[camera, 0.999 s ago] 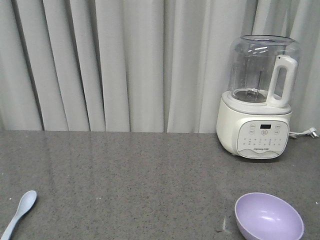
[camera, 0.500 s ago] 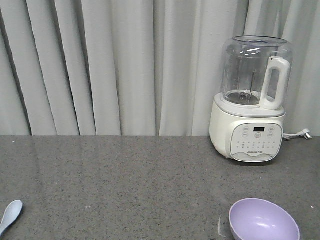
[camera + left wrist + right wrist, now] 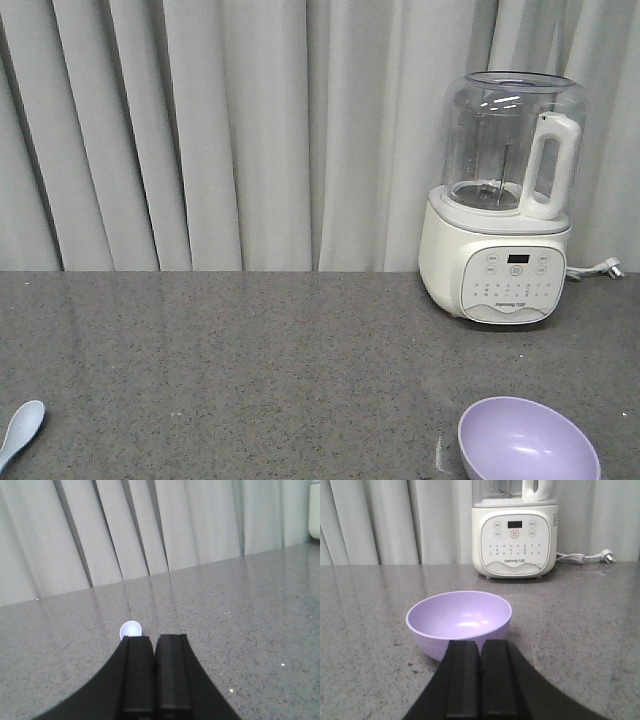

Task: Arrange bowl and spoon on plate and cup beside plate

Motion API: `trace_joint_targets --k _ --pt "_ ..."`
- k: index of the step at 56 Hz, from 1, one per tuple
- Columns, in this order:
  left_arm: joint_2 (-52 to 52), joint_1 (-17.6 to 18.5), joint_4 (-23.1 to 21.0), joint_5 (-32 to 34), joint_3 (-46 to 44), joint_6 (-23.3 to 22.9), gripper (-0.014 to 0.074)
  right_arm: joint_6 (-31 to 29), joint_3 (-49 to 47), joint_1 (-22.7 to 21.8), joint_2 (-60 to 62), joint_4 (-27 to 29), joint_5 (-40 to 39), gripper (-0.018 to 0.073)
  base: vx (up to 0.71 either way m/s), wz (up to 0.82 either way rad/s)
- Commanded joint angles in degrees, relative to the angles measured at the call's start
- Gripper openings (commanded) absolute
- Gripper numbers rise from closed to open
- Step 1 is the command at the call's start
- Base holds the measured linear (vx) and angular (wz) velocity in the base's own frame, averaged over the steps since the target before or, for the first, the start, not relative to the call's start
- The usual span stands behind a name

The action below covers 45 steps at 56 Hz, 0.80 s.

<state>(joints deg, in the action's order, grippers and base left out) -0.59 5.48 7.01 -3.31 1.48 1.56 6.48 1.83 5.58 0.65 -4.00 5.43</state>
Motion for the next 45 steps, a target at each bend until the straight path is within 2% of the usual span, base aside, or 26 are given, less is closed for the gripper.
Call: trace_joint_targets --k 1,5,8,11,14,17,21,27,32,37,45 --pt "-0.96 0.03 -0.61 8.33 -2.07 -0.75 -0.0003 0.02 0.10 -0.15 0.28 -0.60 -9.86 -0.0006 0.00 0.00" --pt "-0.96 0.03 -1.96 13.11 -2.07 -4.54 -0.0003 -0.18 0.05 -0.15 0.28 -0.66 -14.85 -0.0006 0.00 0.00" --pt "-0.96 0.03 -4.91 17.32 -2.16 -10.20 -0.0003 0.04 -0.44 -0.15 0.28 -0.22 -18.48 -0.0006 0.00 0.00" --pt "-0.85 0.03 -6.63 19.23 -3.67 -14.40 -0.0003 0.83 -2.55 -0.15 0.23 -0.08 -18.64 -0.0006 0.00 0.00" --pt "-0.51 0.03 -6.62 18.42 -6.81 -15.61 -0.0003 1.11 -5.80 -0.15 0.02 -0.08 -16.89 -0.0006 0.00 0.00" --pt "1.10 0.03 -6.57 16.75 -11.42 -15.34 -0.0003 0.75 -11.06 -0.15 -1.59 -0.31 -14.71 -0.0006 0.00 0.00" --pt "6.94 0.03 -6.55 13.48 -20.34 -13.27 -0.0003 -2.63 -19.70 -0.15 -6.95 -0.70 -13.04 -0.0006 0.00 0.00" --pt "20.81 0.03 -6.34 10.10 -34.15 -6.75 -0.0003 -6.48 -30.89 -0.15 -19.17 -0.70 -12.96 -0.0006 0.00 0.00" --pt "30.95 0.03 -6.41 9.51 -41.95 -1.56 -0.0003 -6.48 -38.68 -0.15 -29.74 -0.57 -13.02 -0.0006 0.00 0.00" --pt "38.53 0.03 -6.57 9.46 -46.37 -1.56 -0.0003 -5.86 -42.14 -0.15 -37.25 -0.41 -12.89 -0.0006 0.00 0.00" --pt "44.43 0.03 -6.57 10.73 -47.48 -1.56 0.0007 -5.75 -42.29 -0.15 -43.02 -0.41 -13.44 0.0000 0.00 0.00"
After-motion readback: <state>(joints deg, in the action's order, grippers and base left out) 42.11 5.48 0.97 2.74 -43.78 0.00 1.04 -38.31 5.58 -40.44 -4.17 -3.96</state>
